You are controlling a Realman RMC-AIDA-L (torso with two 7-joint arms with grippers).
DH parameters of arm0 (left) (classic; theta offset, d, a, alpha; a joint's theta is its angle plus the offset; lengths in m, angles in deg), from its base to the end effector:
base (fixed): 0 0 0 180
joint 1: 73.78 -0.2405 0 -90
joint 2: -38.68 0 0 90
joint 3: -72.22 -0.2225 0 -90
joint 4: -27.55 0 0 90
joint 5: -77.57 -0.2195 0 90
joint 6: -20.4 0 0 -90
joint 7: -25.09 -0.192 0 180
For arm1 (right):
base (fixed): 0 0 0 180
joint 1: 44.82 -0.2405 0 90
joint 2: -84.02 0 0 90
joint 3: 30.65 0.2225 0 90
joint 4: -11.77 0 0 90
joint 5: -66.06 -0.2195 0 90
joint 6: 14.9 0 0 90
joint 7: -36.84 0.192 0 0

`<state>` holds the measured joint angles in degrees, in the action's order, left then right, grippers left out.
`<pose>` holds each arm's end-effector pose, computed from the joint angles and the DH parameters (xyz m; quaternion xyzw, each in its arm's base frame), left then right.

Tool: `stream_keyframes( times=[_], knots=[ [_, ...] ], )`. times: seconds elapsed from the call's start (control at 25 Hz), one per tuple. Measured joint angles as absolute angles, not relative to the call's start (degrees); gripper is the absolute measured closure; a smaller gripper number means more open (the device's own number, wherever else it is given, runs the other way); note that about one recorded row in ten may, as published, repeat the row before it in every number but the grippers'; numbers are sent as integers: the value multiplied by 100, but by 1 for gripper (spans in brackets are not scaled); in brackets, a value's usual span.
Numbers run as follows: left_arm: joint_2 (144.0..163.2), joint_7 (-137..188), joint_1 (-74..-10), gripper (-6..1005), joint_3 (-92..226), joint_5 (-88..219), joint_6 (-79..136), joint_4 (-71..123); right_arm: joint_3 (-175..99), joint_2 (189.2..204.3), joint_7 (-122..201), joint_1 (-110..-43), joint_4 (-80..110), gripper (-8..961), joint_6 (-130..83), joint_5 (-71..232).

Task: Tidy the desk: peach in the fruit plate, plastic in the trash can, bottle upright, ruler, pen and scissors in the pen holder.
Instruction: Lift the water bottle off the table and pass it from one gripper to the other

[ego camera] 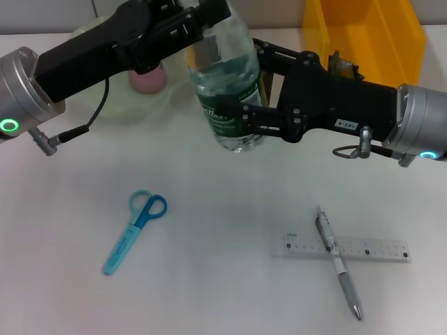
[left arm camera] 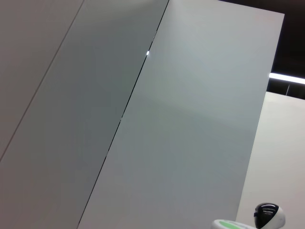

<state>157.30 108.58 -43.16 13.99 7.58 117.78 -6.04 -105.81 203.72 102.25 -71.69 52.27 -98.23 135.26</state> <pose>-0.1178 0.3393 0.0148 -0.8331 -0.1847 -0.5187 0.0525 0.1165 0.3362 -0.0423 -0.9016 0.0622 0.4102 0.1225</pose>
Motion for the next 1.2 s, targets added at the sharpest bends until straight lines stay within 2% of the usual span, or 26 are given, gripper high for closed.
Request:
stream_keyframes(
  times=[0.16,1.2],
  knots=[
    [15726,10842,-4323,469,1388,764,11800,-601,-10580,20372,10225,-7197,5176,198,-9827,13525],
    [15730,10868,-4337,496,1368,757,12045,-621,-10735,20356,10498,-7232,5333,182,-9858,13539]
  ],
)
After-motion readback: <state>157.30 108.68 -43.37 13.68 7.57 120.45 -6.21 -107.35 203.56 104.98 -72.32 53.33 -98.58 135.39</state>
